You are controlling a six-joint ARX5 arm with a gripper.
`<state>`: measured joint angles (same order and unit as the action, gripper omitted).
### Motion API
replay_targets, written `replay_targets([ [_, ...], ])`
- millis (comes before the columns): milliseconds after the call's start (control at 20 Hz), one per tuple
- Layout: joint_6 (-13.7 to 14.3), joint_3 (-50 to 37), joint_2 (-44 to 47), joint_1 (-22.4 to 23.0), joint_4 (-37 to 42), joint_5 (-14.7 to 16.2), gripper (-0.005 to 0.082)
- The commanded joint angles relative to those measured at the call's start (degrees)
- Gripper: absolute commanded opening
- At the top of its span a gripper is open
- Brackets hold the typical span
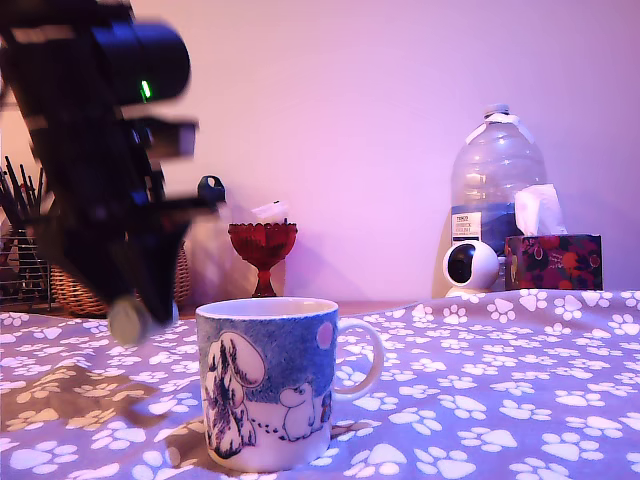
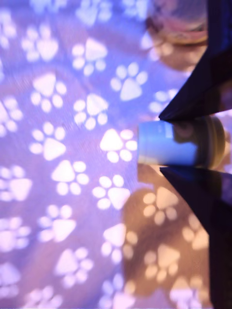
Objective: Pick the coffee capsule and then drop it inside the coffee cup in front of you
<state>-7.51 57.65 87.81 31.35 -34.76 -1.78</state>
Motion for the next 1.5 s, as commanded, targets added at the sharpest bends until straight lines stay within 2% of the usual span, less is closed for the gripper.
replay_targets([
  [0,3.3,0.4,-3.3,0.2,-1.3,0.1,0.0196],
  [100,7.5,0.4,-7.7,1.0,-2.7,0.9,0.0196],
  [200,9.2,0.4,-12.3,1.9,-3.0,2.9,0.0196],
  [450,10.7,0.4,-21.0,4.2,-2.5,9.8,0.0196],
  [650,12.2,0.2,-22.2,5.0,-2.3,14.4,0.0196],
  [850,12.3,-3.0,-22.7,5.3,2.5,17.9,0.0196],
  [1450,12.3,-20.8,-23.4,7.4,28.1,19.8,0.0196],
])
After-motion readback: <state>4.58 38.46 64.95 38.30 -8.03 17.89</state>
